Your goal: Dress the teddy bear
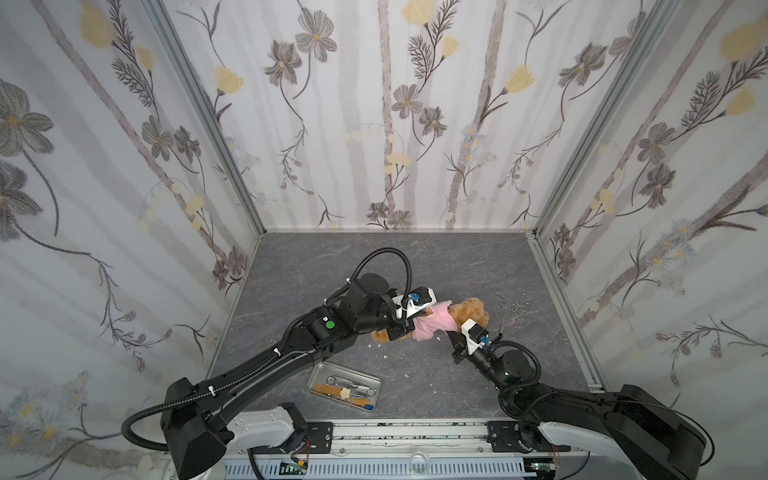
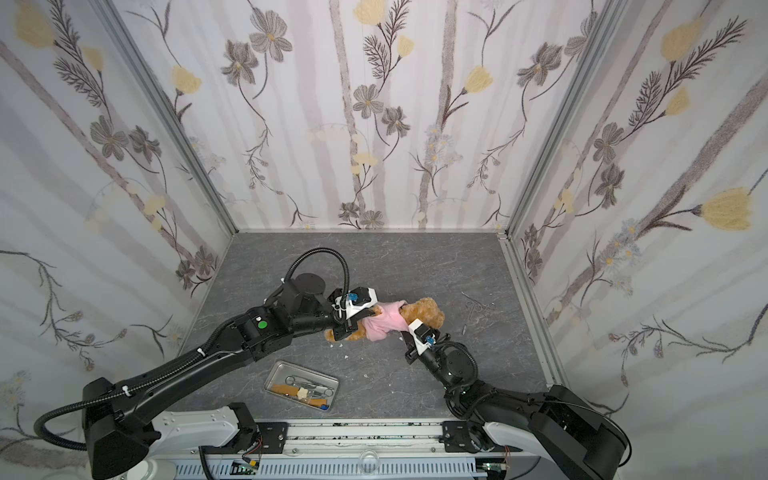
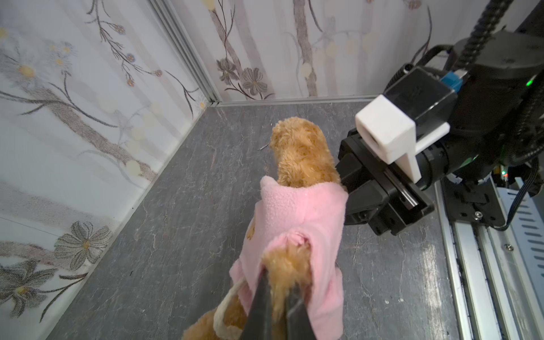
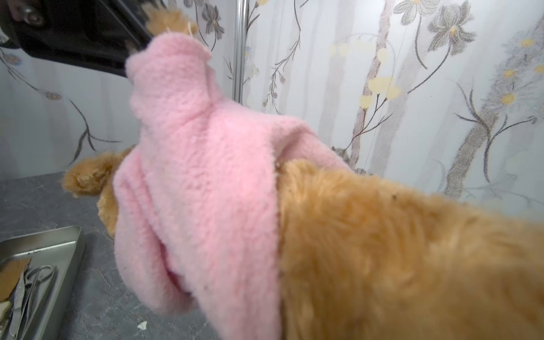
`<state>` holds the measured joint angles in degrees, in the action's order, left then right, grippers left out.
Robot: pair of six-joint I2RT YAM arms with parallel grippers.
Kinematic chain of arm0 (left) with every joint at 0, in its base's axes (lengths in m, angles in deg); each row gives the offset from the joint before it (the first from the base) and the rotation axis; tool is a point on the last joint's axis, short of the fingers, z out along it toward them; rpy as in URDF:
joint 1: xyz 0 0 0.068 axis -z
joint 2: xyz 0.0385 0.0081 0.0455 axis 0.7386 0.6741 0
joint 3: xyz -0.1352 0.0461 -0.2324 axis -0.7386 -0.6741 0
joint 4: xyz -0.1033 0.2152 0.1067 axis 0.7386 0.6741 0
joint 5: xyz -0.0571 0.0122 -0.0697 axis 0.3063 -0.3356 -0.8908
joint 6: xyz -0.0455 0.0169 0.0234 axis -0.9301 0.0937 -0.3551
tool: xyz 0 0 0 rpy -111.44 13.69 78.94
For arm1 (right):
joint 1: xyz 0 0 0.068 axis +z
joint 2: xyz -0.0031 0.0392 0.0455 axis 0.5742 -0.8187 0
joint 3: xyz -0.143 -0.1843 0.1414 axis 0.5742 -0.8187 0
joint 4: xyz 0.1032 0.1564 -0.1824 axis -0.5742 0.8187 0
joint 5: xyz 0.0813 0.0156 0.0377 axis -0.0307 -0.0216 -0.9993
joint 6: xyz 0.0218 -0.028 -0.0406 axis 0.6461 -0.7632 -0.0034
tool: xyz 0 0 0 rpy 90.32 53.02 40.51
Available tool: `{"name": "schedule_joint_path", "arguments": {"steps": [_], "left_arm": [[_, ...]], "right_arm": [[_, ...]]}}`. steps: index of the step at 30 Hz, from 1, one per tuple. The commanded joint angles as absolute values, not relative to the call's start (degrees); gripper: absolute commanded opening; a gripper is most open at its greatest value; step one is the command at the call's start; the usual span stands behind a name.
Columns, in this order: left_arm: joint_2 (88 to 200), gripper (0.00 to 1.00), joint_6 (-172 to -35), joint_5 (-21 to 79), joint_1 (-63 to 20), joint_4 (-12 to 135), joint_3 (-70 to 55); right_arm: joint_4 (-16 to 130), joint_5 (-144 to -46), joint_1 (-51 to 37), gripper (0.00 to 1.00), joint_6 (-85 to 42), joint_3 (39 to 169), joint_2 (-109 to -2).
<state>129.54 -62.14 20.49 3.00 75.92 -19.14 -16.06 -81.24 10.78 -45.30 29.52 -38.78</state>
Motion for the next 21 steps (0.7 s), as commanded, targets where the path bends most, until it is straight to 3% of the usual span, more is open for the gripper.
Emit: {"name": "schedule_joint_path", "arguments": {"steps": [1, 11, 15, 21], "left_arm": [[128.5, 0.00, -69.6, 18.6, 2.7, 66.5, -19.3], [126.9, 0.00, -95.6, 14.9, 2.7, 44.8, -25.8], [127.2, 0.00, -98.8, 12.2, 3.5, 43.8, -25.5], [126.8, 0.00, -99.5, 8.7, 2.7, 44.4, -27.1]], "right_arm": [[-17.8, -76.6, 11.1, 0.00, -42.4, 29.9, -40.0], [-22.9, -72.9, 13.4, 0.00, -41.6, 31.6, -50.3], [-30.9, -73.8, 13.4, 0.00, -42.1, 31.7, -56.1], [-27.9, -75.3, 13.2, 0.00, -42.1, 33.7, -56.9]]}}
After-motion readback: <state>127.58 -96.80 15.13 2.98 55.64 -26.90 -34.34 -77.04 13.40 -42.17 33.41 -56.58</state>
